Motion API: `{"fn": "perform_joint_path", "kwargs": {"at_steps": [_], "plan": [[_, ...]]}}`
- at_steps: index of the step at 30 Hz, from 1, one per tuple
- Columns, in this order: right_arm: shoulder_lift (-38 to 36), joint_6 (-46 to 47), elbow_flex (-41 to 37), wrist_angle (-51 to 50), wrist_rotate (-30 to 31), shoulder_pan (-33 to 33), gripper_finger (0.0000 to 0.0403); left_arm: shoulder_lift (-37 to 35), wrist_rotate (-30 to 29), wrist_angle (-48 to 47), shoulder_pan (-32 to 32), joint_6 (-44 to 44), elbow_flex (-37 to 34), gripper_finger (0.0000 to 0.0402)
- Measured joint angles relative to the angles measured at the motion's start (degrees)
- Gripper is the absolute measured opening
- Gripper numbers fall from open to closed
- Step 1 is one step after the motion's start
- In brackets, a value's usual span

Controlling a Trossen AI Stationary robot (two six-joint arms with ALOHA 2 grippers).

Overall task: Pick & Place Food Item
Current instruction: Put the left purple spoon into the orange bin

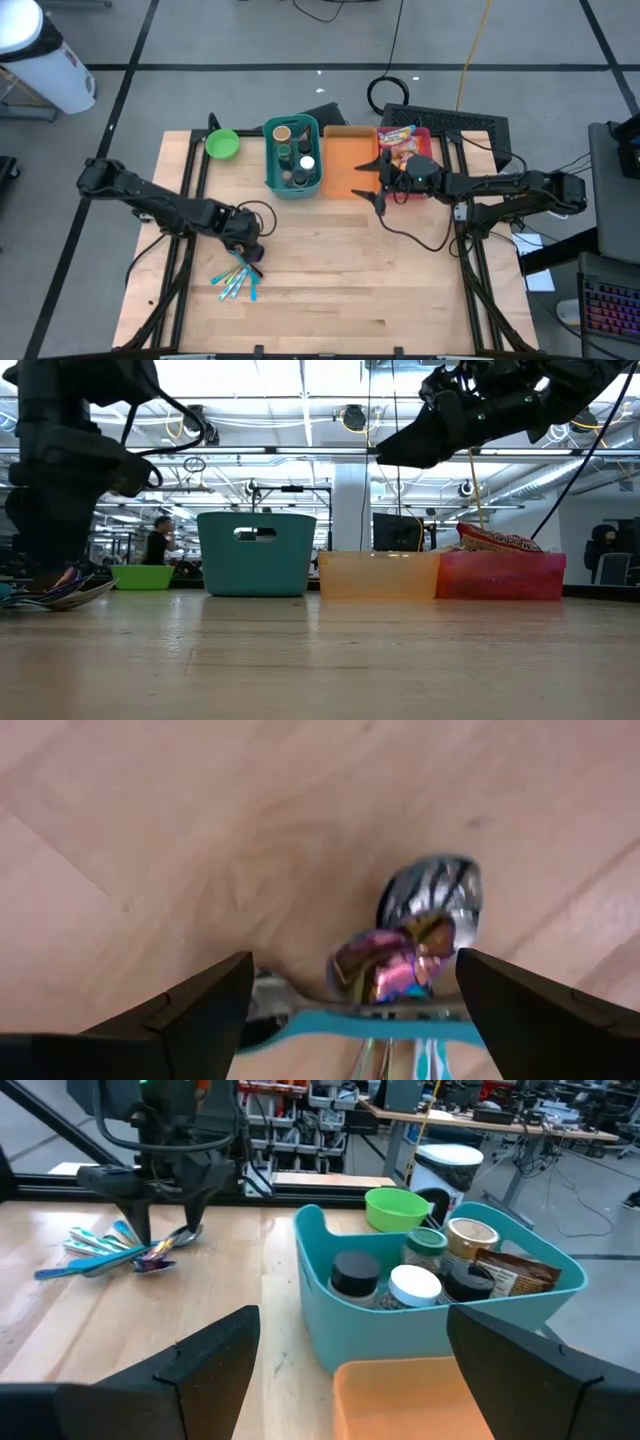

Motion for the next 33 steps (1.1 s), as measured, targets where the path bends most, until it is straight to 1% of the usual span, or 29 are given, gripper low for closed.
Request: {"fn": "perform_joint_path", "kwargs": {"at_steps": [3, 5, 9, 14, 18, 20, 23, 26, 30, 33], "plan": [[-0.01, -0.13, 0.0, 0.03, -0.02, 0.62, 0.0318, 0.0, 1.16, -0.68, -0.68, -0.05, 0.0, 0.034], [-0.01, -0.4, 0.0, 0.17, -0.02, 0.75, 0.0318, 0.0, 1.19, -0.71, -0.82, -0.13, 0.0, 0.0321], [0.0, -0.57, 0.0, 0.2, 0.0, 0.68, 0.0318, 0.0, -0.4, -0.17, -0.83, 0.82, 0.0, 0.026], [-0.01, -0.66, 0.0, 0.18, 0.0, 0.68, 0.0318, 0.76, -0.6, 0.66, -1.01, 3.17, 0.0, 0.0179], [-0.01, -0.66, 0.0, -0.02, -0.01, 0.68, 0.0318, 0.72, -0.86, 0.55, -1.7, 5.58, 0.0, 0.0133], [0.0, -0.66, 0.0, -0.06, 0.0, 0.68, 0.0318, 0.74, -2.18, 0.36, -1.7, 5.88, 0.0, 0.0116], [0.0, -0.86, 0.0, -0.05, 0.0, 0.68, 0.0318, 0.72, -3.61, 0.18, -1.7, 5.84, 0.0, 0.0099], [-0.01, -1.18, 0.0, -0.17, 0.0, 0.68, 0.0318, 0.72, -3.64, 0.16, -1.7, 5.84, 0.0, 0.0091], [0.0, -1.3, 0.0, -0.23, 0.0, 0.68, 0.0318, 0.72, -3.59, 0.16, -1.7, 5.66, 0.0, 0.0096], [0.0, -1.3, 0.0, -0.23, 0.0, 0.68, 0.0318, 0.72, -3.59, -0.04, -1.67, 5.58, 0.0, 0.0113]]}}
